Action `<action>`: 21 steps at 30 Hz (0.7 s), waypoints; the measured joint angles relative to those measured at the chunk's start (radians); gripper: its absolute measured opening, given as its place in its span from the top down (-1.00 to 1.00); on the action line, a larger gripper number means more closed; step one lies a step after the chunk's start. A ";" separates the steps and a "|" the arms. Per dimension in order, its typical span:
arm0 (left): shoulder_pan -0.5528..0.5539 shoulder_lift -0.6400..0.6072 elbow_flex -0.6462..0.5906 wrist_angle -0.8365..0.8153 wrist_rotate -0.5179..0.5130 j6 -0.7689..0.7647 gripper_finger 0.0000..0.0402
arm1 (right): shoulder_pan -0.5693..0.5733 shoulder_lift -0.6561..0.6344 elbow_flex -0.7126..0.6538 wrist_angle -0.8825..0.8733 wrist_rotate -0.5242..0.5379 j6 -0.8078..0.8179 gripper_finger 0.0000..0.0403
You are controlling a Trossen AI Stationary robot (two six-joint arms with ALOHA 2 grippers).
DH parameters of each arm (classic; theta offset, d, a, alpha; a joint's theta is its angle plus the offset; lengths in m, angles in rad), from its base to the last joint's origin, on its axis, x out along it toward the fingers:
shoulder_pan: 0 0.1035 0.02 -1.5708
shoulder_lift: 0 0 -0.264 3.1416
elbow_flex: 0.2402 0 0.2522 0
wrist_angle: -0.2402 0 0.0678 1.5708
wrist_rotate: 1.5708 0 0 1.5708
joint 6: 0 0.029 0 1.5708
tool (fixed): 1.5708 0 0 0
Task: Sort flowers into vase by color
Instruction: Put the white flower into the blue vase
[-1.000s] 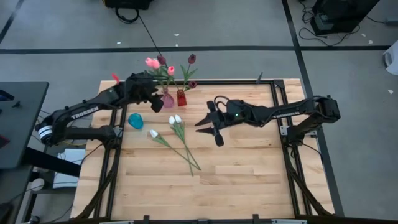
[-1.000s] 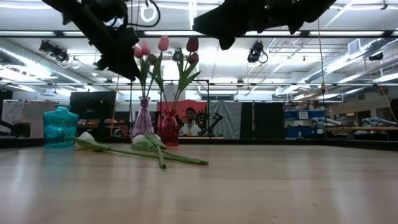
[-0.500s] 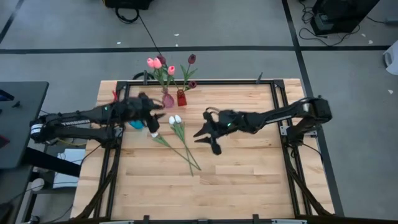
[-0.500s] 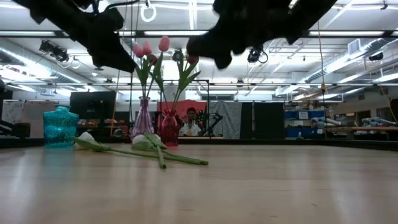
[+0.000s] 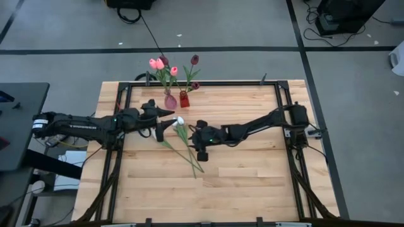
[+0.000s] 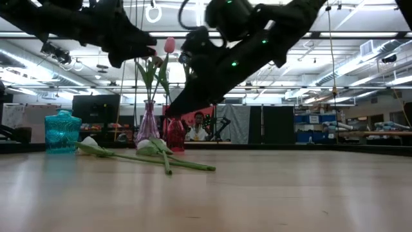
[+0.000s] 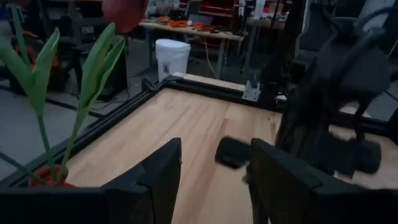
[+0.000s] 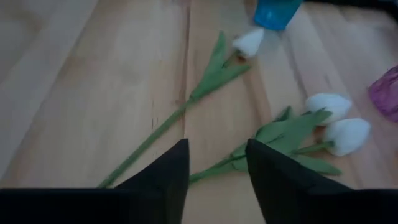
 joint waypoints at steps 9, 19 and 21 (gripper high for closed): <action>0.000 0.007 0.000 -0.004 0.004 -0.045 0.01 | 0.000 0.163 0.190 -0.193 0.092 0.122 -0.21; 0.000 0.016 0.000 0.002 0.005 -0.083 0.01 | -0.008 0.185 0.230 -0.240 0.144 0.230 0.19; 0.000 0.016 0.000 0.001 0.006 -0.083 0.01 | -0.016 0.185 0.230 -0.232 0.117 0.254 0.27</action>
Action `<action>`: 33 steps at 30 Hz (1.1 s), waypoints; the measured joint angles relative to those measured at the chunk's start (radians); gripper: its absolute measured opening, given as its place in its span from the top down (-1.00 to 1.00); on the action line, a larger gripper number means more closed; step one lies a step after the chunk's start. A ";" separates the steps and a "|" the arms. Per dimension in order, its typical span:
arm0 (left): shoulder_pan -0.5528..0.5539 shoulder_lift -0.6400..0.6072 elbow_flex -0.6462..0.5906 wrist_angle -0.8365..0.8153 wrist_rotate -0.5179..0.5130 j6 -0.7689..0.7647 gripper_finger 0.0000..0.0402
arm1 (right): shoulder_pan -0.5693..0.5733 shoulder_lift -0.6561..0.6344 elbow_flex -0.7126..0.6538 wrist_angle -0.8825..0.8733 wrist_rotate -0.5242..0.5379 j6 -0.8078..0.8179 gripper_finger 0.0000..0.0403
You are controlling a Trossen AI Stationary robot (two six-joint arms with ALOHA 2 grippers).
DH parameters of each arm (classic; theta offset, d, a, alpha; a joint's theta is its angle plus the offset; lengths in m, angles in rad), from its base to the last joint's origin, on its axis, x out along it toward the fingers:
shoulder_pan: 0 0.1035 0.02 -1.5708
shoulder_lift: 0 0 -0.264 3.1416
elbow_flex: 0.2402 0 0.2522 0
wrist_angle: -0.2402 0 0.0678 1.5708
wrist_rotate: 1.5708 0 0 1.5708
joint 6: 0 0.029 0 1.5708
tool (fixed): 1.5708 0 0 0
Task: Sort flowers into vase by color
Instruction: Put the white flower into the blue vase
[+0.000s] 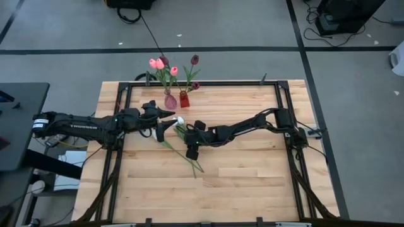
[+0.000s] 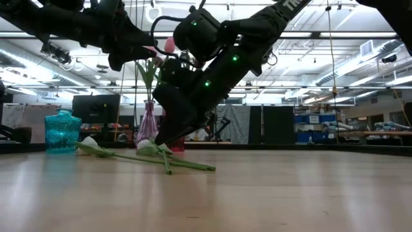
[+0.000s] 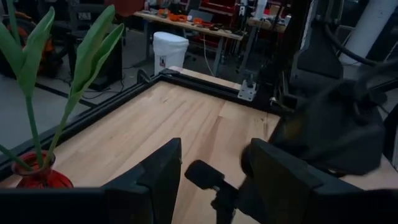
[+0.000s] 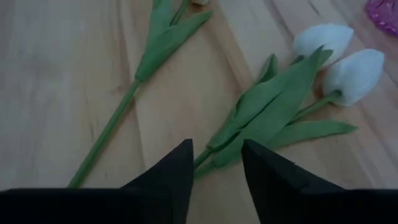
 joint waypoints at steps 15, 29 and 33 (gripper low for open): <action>0.000 0.000 0.000 -0.019 0.101 -0.001 0.01 | 0.055 -0.001 0.000 0.006 0.168 0.157 0.37; 0.000 0.000 0.000 -0.067 0.110 0.004 0.01 | 0.088 0.015 0.000 -0.004 0.260 0.224 0.37; 0.000 0.000 0.000 -0.067 0.110 0.004 0.01 | 0.082 0.016 -0.001 -0.010 0.212 0.183 0.37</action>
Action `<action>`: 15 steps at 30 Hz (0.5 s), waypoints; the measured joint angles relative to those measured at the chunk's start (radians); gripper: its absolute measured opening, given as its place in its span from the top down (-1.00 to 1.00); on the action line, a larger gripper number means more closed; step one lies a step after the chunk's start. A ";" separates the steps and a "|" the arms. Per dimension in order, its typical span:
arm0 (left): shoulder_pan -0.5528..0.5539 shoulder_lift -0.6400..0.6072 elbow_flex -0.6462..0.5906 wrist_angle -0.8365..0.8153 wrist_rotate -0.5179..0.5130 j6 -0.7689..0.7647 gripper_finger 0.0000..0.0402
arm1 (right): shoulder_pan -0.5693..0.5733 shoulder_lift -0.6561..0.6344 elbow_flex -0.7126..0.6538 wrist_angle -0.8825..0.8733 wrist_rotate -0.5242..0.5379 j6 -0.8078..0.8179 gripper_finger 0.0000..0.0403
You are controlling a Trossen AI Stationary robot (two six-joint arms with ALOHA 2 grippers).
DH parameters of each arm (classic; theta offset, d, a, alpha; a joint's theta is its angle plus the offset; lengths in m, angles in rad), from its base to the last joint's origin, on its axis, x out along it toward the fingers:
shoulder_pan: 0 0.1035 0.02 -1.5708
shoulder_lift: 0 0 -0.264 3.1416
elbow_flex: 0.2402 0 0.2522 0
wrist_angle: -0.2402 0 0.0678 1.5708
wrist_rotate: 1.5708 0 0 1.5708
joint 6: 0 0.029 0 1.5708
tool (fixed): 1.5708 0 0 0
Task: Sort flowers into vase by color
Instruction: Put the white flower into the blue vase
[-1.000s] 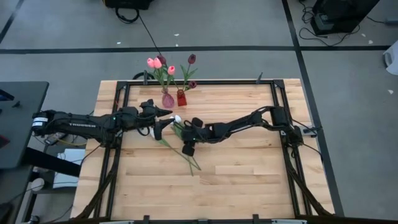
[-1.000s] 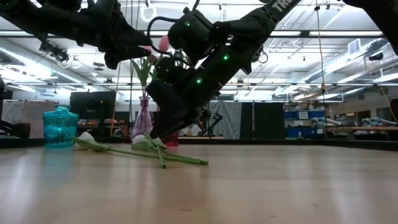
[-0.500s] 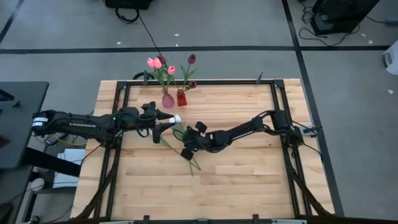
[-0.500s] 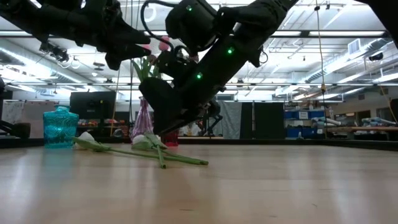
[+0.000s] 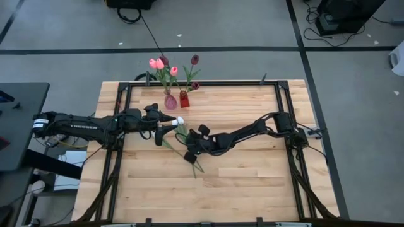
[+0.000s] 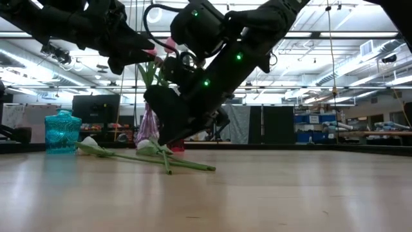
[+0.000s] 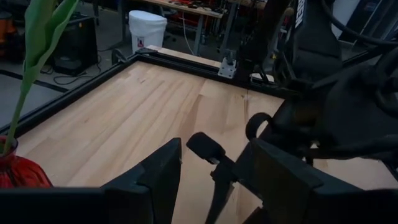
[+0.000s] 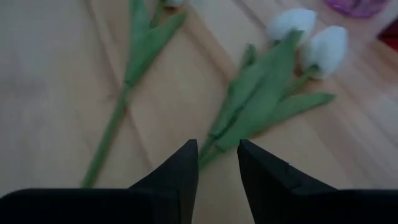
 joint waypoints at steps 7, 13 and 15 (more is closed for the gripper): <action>0.000 0.000 0.000 -0.001 0.000 0.002 0.01 | -0.024 0.000 0.000 0.003 -0.071 -0.031 0.37; 0.000 0.000 0.000 -0.004 0.000 0.003 0.01 | -0.054 0.000 -0.040 0.009 -0.089 -0.035 0.37; 0.000 0.000 0.000 -0.007 0.000 0.003 0.01 | -0.065 -0.001 -0.052 -0.010 -0.081 -0.020 0.37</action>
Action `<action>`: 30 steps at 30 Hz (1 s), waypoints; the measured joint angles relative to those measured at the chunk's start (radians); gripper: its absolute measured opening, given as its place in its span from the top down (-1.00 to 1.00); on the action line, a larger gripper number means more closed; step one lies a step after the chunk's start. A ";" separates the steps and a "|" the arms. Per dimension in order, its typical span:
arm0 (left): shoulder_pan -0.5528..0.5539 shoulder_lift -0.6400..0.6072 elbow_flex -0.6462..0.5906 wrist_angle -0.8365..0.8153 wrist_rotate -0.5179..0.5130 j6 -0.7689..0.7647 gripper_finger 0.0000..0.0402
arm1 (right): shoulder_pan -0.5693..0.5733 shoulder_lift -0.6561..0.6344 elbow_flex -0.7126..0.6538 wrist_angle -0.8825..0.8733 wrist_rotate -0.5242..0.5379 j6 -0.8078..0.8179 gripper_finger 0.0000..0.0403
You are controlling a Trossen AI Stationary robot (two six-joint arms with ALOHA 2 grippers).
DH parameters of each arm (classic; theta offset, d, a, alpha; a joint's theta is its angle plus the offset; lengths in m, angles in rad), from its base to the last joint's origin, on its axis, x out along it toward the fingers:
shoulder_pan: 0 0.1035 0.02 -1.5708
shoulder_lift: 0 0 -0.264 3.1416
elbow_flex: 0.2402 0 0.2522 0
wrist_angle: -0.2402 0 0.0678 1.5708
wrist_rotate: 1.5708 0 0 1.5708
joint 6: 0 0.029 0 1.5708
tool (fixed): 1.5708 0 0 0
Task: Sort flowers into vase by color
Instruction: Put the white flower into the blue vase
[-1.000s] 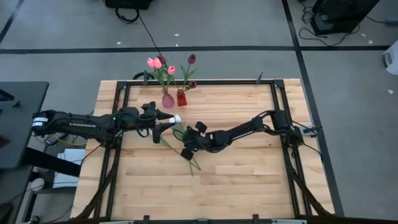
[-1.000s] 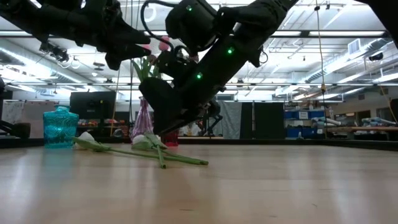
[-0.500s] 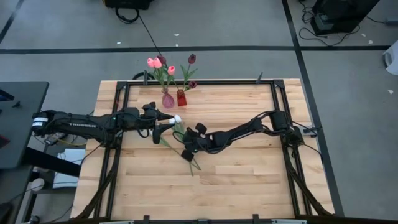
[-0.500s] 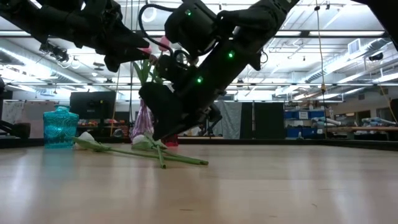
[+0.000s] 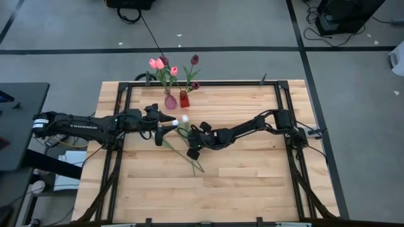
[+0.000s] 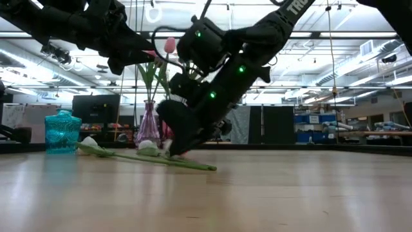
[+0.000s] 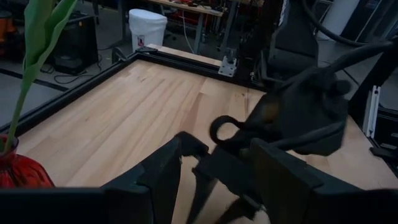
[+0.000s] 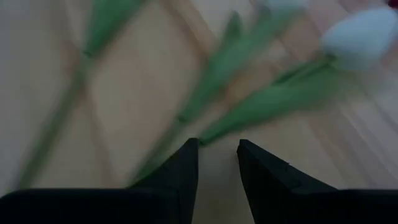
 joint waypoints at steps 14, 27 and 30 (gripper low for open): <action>0.000 0.000 0.000 -0.058 -0.005 0.000 0.01 | -0.008 -0.018 0.044 -0.053 -0.010 0.075 0.37; 0.000 0.000 0.000 -0.062 -0.004 -0.003 0.01 | 0.021 0.047 0.061 0.007 0.022 0.123 0.37; 0.000 0.000 0.000 -0.065 -0.004 -0.003 0.01 | 0.021 0.048 0.061 -0.005 0.045 0.120 0.37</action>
